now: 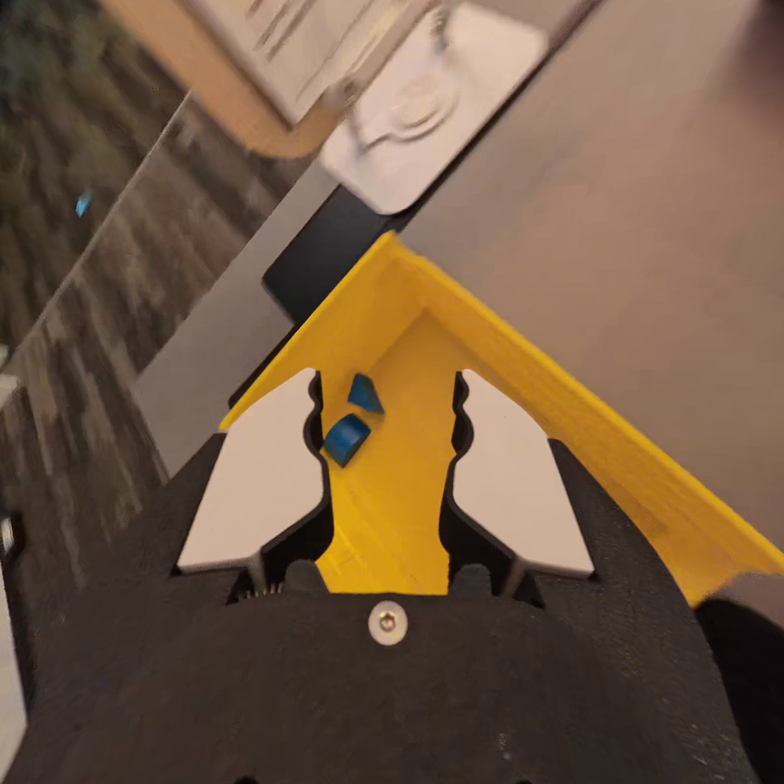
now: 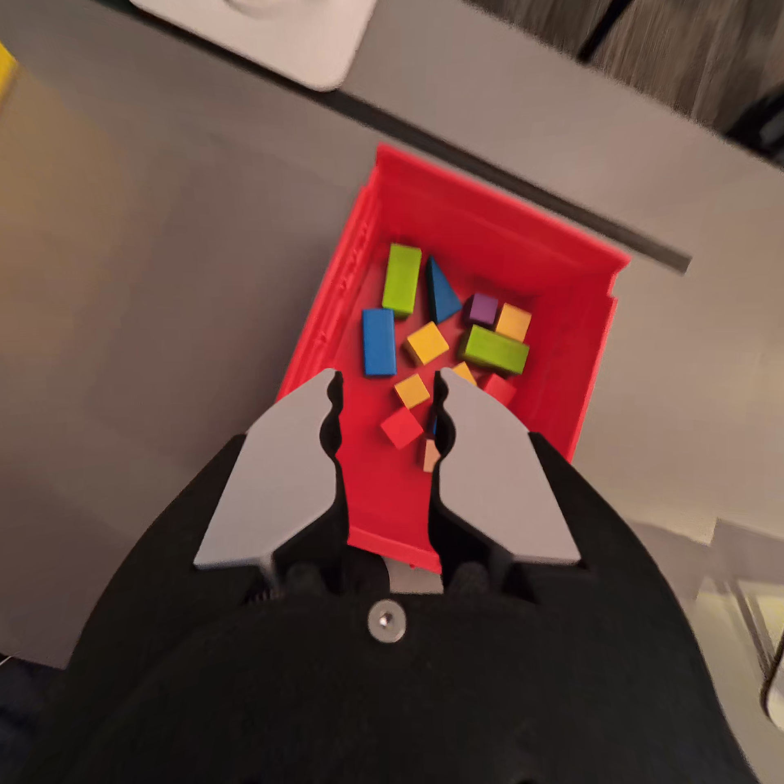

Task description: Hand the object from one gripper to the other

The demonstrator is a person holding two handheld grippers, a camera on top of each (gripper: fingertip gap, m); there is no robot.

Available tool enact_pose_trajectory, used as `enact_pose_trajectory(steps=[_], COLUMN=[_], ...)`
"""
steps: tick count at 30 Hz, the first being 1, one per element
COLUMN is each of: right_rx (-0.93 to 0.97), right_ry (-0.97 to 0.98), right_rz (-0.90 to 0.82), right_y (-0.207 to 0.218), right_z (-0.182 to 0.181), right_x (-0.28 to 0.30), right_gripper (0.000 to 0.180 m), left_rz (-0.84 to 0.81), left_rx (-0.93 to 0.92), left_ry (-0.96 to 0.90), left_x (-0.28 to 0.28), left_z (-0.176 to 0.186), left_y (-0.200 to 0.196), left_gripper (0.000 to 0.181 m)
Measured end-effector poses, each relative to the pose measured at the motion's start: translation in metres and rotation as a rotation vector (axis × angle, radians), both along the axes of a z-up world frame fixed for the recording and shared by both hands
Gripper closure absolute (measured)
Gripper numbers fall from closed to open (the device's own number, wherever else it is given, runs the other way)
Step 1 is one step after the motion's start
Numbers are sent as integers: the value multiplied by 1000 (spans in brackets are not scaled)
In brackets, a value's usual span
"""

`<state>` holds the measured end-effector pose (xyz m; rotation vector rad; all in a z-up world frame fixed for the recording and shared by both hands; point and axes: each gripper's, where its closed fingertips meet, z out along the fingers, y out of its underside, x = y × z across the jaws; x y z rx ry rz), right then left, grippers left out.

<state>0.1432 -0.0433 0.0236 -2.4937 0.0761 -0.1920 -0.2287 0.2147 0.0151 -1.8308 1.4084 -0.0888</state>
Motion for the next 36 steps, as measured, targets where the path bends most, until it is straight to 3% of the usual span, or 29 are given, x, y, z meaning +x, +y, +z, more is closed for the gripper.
enact_pose_trajectory(steps=[3, 6, 14, 20, 24, 31, 36], right_rx=[90, 82, 3, -11, -20, -36, -26], right_ry=[-18, -30, -69, -68, -73, -81, -73], right_rz=[77, 120, 112, 114, 116, 126, 162], right_y=[3, 6, 11, 11, 10, 11, 19], right_z=[20, 19, 3, 0, -2, -5, -7], right_x=[-19, -30, -26, -25, -24, -26, -35], right_gripper=[138, 138, 138, 138, 138, 138, 138], left_rz=[203, 198, 412, 438, 422, 380, 306], left_rx=[-93, -214, -258, -353, -349, -379, -327], left_ry=[-50, -112, 64, 95, 102, 93, 18], left_x=[-18, -7, -23, -24, -23, -22, -15], left_z=[-23, -52, -125, -160, -163, -159, -117], left_y=[40, 52, 88, 93, 92, 85, 74], left_gripper=[126, 130, 129, 131, 155, 155, 155])
